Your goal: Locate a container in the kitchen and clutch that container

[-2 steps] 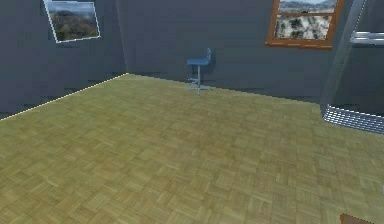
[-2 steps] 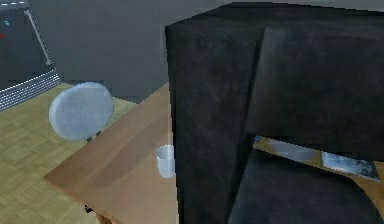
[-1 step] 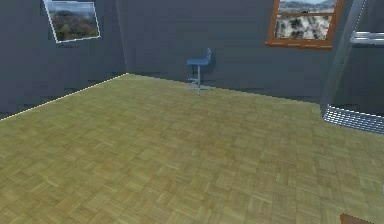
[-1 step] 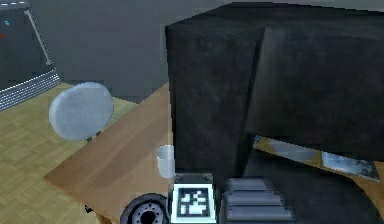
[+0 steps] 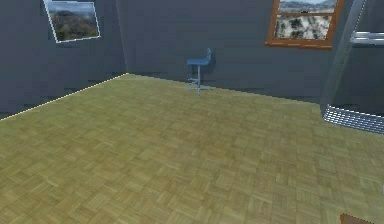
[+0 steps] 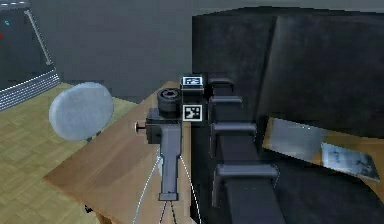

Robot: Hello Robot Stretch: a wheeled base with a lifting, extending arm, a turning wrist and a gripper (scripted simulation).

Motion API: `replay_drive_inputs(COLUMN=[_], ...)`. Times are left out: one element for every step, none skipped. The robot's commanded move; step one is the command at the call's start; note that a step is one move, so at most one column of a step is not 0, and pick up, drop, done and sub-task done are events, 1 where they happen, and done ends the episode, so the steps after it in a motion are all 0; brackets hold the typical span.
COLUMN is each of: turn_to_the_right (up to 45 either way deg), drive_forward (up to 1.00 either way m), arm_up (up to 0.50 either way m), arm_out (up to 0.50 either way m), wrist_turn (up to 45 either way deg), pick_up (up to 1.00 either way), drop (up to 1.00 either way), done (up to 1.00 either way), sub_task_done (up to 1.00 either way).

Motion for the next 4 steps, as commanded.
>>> replay_drive_inputs(turn_to_the_right=[0.0,0.0,0.0,0.0], drive_forward=[0.0,0.0,0.0,0.0], arm_up=[0.0,0.0,0.0,0.0], arm_out=[0.0,0.0,0.0,0.0], wrist_turn=[45.0,45.0,45.0,30.0], pick_up=[0.0,0.0,0.0,0.0], drop=[0.0,0.0,0.0,0.0], done=[0.0,0.0,0.0,0.0], sub_task_done=[0.0,0.0,0.0,0.0])
